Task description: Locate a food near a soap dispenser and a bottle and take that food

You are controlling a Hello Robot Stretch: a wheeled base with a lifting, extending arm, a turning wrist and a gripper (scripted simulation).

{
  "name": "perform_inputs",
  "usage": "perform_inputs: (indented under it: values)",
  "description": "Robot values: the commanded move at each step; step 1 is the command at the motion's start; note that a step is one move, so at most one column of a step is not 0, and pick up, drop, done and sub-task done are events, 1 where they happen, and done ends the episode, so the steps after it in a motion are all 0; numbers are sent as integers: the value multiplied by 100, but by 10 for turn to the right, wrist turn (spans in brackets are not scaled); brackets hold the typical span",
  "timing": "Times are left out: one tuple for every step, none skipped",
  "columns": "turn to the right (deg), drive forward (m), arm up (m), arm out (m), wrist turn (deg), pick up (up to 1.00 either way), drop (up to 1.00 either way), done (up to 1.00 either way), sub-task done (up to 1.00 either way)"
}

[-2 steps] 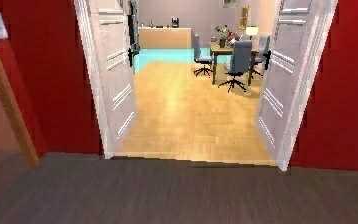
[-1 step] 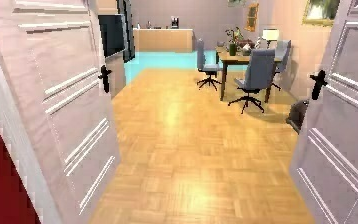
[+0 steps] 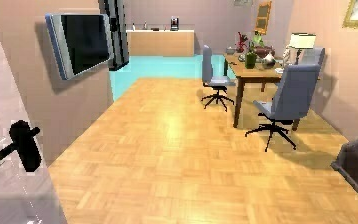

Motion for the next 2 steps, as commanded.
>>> perform_inputs:
  values:
    - [0, 95, 0, 0, 0, 0, 0, 0, 0]
    - [-90, 0, 0, 0, 0, 0, 0, 0, 0]
